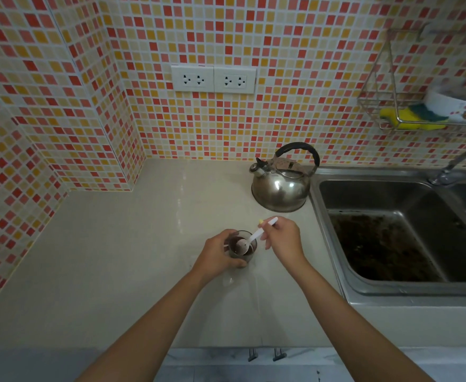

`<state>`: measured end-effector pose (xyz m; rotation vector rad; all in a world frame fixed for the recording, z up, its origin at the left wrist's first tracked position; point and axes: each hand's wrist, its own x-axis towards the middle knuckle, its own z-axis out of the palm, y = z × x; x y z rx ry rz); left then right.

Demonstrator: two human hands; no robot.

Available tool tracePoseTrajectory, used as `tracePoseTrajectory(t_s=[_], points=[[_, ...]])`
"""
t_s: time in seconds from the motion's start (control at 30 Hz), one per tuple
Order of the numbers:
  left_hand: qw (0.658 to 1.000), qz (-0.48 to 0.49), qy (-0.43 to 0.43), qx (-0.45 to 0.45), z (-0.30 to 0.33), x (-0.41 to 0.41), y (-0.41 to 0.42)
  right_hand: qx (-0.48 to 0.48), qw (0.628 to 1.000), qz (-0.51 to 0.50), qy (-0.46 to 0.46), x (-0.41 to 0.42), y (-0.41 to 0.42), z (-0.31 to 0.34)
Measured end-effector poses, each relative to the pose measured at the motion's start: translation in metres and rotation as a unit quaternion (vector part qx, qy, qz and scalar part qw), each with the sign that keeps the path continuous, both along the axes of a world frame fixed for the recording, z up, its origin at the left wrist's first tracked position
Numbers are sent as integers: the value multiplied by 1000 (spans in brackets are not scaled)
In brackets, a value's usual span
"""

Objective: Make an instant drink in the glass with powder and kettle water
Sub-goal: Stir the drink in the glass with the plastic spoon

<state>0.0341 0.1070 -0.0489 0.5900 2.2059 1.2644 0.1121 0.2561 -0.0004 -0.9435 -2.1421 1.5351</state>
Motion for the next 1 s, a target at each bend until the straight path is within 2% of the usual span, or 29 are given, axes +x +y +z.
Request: tracePoseTrajectory(t_s=[0.07, 0.13, 0.23, 0.3, 0.37, 0.43, 0.5, 0.63, 0.8, 0.93, 1.0], points=[[1000, -1, 2, 3, -1, 0, -1, 33, 999, 27, 23, 3, -2, 4], [1000, -2, 0, 4, -1, 0, -1, 97, 990, 98, 16, 4, -7, 4], [1000, -10, 8, -4, 0, 0, -1, 222, 950, 211, -54, 2, -13, -2], [1000, -9, 11, -4, 1, 0, -1, 265, 936, 215, -89, 1, -13, -8], [1000, -3, 8, -6, 1, 1, -1, 227, 952, 176, -101, 0, -12, -12], [1000, -2, 8, -9, 2, 1, -1, 139, 977, 138, -87, -3, -12, -15], [1000, -4, 9, -6, 2, 1, -1, 99, 984, 131, -67, -4, -12, -15], [1000, -2, 7, -8, 4, 2, -1, 153, 976, 135, -76, -2, -6, -15], [1000, -4, 6, -10, 4, 2, 0, 120, 980, 139, -73, -3, -13, -17], [1000, -1, 3, -11, 6, 2, 0, 170, 974, 111, -103, -5, -7, -16], [1000, 0, -1, -13, 6, 3, 0, 145, 976, 125, -101, -6, -7, -17]])
